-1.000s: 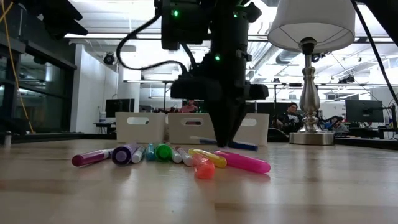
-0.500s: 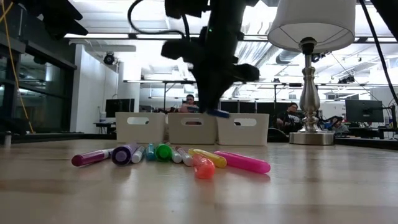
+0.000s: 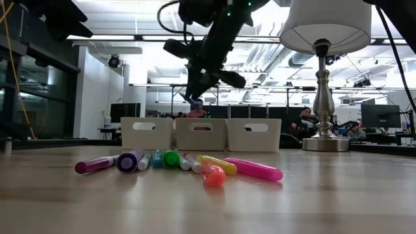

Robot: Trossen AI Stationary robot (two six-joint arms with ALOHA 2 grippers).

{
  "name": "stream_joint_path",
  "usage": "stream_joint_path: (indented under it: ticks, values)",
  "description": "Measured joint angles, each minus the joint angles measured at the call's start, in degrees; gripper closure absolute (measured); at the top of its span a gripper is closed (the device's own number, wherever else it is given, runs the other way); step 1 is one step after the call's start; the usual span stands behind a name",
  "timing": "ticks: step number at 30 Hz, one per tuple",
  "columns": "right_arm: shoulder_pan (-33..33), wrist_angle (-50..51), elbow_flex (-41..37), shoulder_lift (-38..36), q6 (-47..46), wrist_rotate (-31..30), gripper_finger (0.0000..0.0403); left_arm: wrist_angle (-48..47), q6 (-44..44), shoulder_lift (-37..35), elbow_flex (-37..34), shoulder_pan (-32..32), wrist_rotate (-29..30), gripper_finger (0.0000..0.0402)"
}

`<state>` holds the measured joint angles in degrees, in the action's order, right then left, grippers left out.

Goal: Pick & Place Markers
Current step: Put the blue marker pen into the gray bin

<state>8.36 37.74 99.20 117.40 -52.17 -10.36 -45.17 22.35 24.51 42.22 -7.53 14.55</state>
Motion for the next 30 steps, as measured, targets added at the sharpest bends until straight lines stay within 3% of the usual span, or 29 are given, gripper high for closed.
stream_joint_path:
  ticks: [17, 26, 30]
  values:
    - [13.6, -2.3, 0.0, -0.1, 2.3, -0.2, 0.0384, 0.0, 0.8, 0.0, 0.0, 0.0, 0.0, 0.02]
    - [15.8, -3.6, 0.0, 2.3, 0.5, 1.0, 0.0384, 0.0, 1.8, 0.0, 0.0, 0.0, -0.5, 0.02]
    - [15.5, -3.8, 0.0, 3.0, -1.5, -1.2, 0.0384, -0.1, 2.0, 0.0, 0.0, 0.0, -0.5, 0.02]
